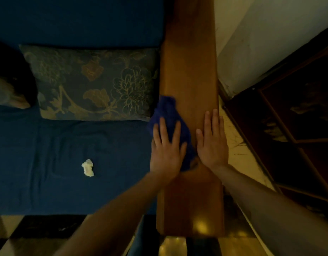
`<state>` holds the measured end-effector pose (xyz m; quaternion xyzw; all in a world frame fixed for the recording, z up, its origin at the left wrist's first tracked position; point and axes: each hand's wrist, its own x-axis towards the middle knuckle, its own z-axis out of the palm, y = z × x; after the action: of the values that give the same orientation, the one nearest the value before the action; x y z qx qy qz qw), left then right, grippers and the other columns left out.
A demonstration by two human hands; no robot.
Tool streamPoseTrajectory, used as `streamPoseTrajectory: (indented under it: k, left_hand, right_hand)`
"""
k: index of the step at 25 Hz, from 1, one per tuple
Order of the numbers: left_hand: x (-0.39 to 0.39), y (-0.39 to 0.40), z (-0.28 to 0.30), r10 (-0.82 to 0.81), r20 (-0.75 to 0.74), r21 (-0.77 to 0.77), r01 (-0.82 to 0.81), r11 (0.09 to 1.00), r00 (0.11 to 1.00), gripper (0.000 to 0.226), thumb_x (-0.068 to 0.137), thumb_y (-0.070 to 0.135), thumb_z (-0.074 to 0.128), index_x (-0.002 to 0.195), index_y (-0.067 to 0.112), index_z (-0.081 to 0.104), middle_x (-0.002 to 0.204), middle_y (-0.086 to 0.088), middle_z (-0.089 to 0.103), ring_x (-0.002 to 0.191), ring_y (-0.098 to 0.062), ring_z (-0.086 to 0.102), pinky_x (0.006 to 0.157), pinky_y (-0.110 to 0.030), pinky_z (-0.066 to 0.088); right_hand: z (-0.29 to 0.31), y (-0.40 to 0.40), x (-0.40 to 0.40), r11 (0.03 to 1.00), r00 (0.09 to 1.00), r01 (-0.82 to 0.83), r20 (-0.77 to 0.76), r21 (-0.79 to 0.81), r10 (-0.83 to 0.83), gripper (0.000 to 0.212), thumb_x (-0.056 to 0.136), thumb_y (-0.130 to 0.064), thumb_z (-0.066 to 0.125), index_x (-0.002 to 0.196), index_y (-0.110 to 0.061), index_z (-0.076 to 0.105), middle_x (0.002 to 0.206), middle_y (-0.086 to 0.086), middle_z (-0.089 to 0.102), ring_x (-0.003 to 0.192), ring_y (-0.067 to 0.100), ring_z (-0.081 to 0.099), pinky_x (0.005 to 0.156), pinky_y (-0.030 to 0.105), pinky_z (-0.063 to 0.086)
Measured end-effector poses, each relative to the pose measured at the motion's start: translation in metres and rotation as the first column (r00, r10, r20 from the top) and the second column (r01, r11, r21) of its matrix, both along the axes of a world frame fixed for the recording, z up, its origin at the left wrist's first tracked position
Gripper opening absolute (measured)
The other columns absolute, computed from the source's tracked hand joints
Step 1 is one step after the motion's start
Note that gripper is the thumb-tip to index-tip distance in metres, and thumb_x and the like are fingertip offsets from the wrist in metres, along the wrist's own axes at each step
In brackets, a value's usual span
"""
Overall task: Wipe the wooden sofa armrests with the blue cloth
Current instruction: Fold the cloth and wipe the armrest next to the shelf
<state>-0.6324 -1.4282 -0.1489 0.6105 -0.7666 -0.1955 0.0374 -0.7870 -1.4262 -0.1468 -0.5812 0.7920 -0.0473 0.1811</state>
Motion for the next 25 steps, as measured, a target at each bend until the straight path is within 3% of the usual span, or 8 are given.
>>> streamPoseTrajectory:
  k: [4, 7, 10, 14, 17, 19, 22, 25]
  left_hand:
    - [0.031, 0.156, -0.001, -0.4, 0.097, 0.088, 0.393, 0.915, 0.911, 0.067, 0.097, 0.053, 0.025, 0.155, 0.021, 0.018, 0.164, -0.019, 0.0, 0.151, -0.038, 0.004, 0.107, -0.066, 0.035]
    - [0.04, 0.19, 0.01, -0.473, 0.111, 0.203, 0.446, 0.872, 0.874, 0.071, 0.097, 0.056, 0.032, 0.156, 0.023, 0.012, 0.164, -0.018, -0.013, 0.152, -0.037, -0.006, 0.111, -0.065, 0.031]
    - [0.045, 0.171, 0.031, -0.471, 0.064, 0.198, 0.452, 0.87, 0.88, 0.064, 0.097, 0.057, 0.034, 0.154, 0.029, 0.025, 0.164, -0.013, -0.001, 0.151, -0.035, 0.013, 0.114, -0.06, 0.03]
    - [0.063, 0.166, 0.065, -0.022, -0.207, 0.335, 0.092, 0.938, 0.978, 0.059, 0.1, 0.043, 0.046, 0.152, 0.04, 0.017, 0.163, 0.003, 0.003, 0.145, -0.022, 0.016, 0.106, -0.037, 0.041]
    - [0.06, 0.165, 0.072, 0.472, -0.269, 0.545, -0.272, 0.793, 0.84, 0.069, 0.093, 0.019, 0.058, 0.151, 0.033, 0.023, 0.14, 0.001, 0.036, 0.112, -0.014, 0.05, 0.087, -0.031, 0.049]
    - [0.053, 0.165, 0.076, 0.588, -0.229, 0.623, -0.347, 0.701, 0.776, 0.065, 0.089, 0.014, 0.063, 0.147, 0.026, 0.034, 0.125, 0.001, 0.05, 0.106, -0.013, 0.053, 0.088, -0.031, 0.049]
    - [0.047, 0.16, 0.08, 0.666, -0.23, 0.693, -0.361, 0.624, 0.71, 0.06, 0.09, 0.02, 0.067, 0.142, 0.023, 0.037, 0.116, -0.004, 0.063, 0.094, -0.015, 0.062, 0.068, -0.021, 0.052]
    - [0.052, 0.146, 0.078, 0.7, -0.229, 0.734, -0.352, 0.581, 0.676, 0.058, 0.091, 0.017, 0.068, 0.14, 0.021, 0.037, 0.112, -0.006, 0.062, 0.095, -0.02, 0.061, 0.07, -0.028, 0.052]
  right_hand:
    - [0.027, 0.012, -0.004, 0.977, 0.986, -0.051, 0.163, 0.208, 0.017, 0.063, 0.105, -0.051, 0.016, 0.159, -0.023, 0.0, 0.167, -0.005, -0.011, 0.153, 0.019, -0.012, 0.125, 0.043, 0.007]
    - [0.043, 0.076, 0.011, 0.949, 0.988, -0.139, 0.1, 0.282, 0.115, 0.065, 0.103, -0.055, 0.017, 0.159, -0.026, 0.002, 0.167, -0.009, -0.006, 0.153, 0.019, -0.012, 0.125, 0.042, 0.009]
    - [0.054, 0.135, 0.02, 0.971, 0.993, -0.051, 0.119, 0.232, 0.024, 0.066, 0.101, -0.058, 0.017, 0.157, -0.023, 0.018, 0.166, -0.003, 0.014, 0.153, 0.022, 0.01, 0.121, 0.043, 0.026]
    - [0.066, 0.171, 0.039, 0.981, 0.979, 0.078, 0.172, 0.176, -0.109, 0.069, 0.096, -0.052, 0.049, 0.154, -0.023, 0.027, 0.155, 0.001, 0.036, 0.138, 0.024, 0.039, 0.106, 0.041, 0.044]
    - [0.06, 0.181, 0.063, 0.918, 0.866, 0.265, 0.346, 0.295, -0.362, 0.09, 0.083, -0.034, 0.074, 0.155, -0.023, 0.022, 0.155, 0.005, 0.035, 0.142, 0.026, 0.038, 0.113, 0.043, 0.039]
    - [0.057, 0.186, 0.074, 0.856, 0.704, 0.359, 0.494, 0.371, -0.51, 0.092, 0.074, -0.021, 0.083, 0.15, -0.018, 0.031, 0.143, 0.006, 0.05, 0.131, 0.028, 0.051, 0.108, 0.04, 0.043]
    - [0.052, 0.184, 0.074, 0.735, 0.458, 0.441, 0.574, 0.516, -0.678, 0.053, 0.079, -0.014, 0.078, 0.125, -0.014, 0.052, 0.12, 0.007, 0.065, 0.108, 0.031, 0.063, 0.096, 0.044, 0.052]
    - [0.049, 0.168, 0.062, 0.721, 0.401, 0.349, 0.6, 0.599, -0.692, 0.014, 0.087, -0.007, 0.069, 0.1, -0.007, 0.065, 0.113, 0.018, 0.069, 0.103, 0.036, 0.065, 0.087, 0.041, 0.053]
